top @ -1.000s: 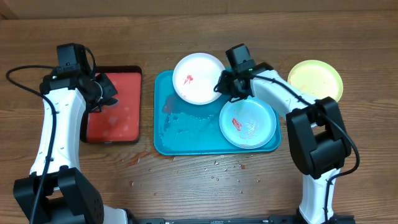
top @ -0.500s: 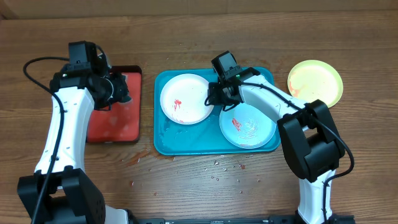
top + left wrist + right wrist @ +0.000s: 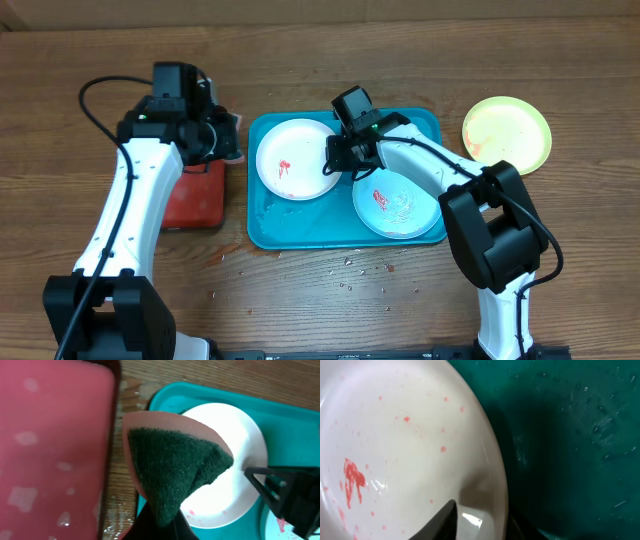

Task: Clean dirty plates on tray and stack at the side
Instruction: 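Scrub the white plate with the sponge in the left gripper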

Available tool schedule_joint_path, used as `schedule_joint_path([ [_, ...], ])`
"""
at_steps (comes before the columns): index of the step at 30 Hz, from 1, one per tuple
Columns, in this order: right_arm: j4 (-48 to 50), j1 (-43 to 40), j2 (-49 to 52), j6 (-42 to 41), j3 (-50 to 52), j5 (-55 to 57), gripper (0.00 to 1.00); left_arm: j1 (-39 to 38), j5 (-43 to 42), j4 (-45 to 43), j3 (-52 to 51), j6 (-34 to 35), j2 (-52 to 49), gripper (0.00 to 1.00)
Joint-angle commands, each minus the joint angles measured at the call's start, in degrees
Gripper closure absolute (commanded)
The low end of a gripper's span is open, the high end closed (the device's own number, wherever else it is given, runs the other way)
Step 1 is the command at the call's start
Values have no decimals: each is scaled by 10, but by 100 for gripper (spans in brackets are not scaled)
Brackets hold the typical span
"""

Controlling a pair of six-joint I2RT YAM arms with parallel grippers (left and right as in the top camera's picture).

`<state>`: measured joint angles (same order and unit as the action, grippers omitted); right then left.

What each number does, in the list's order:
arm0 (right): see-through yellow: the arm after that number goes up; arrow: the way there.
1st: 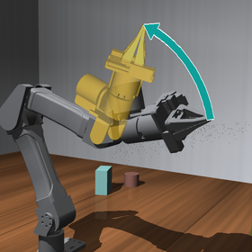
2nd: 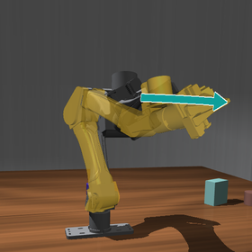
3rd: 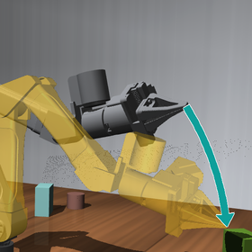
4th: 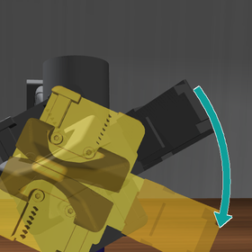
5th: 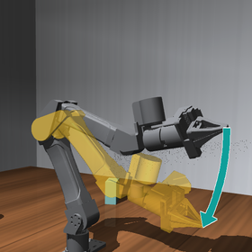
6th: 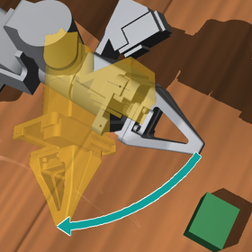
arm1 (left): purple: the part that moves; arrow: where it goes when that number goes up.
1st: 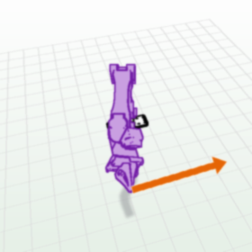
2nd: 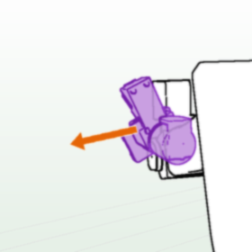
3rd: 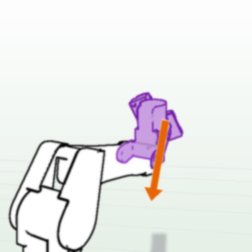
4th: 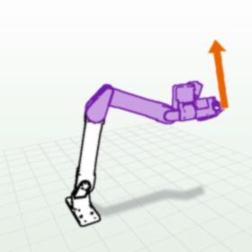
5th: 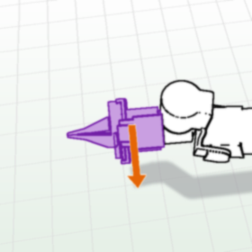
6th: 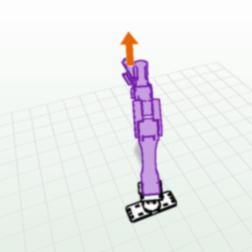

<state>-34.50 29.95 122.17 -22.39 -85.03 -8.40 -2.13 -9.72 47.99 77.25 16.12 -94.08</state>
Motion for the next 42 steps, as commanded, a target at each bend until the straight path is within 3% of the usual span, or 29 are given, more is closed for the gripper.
schedule_joint_path([
  [1,-2,3,30,-8,-1,0,83,-21,-13,-7,0,10,-11,96],
  [4,2,3,30,-8,-2,5,90,-40,-39,-22,0,10,-28,96],
  [8,3,3,30,-8,-2,4,90,-82,-91,-70,0,31,-80,96],
  [13,1,3,30,-30,-2,6,89,-121,-94,-129,0,85,-146,96],
  [20,2,3,30,-32,-2,11,89,-136,-91,-152,0,88,-196,96],
  [34,3,3,30,-31,-2,15,89,-132,225,-27,1,88,-222,96],
  [42,3,3,30,-31,-2,15,89,-132,247,2,71,87,-217,96],
])
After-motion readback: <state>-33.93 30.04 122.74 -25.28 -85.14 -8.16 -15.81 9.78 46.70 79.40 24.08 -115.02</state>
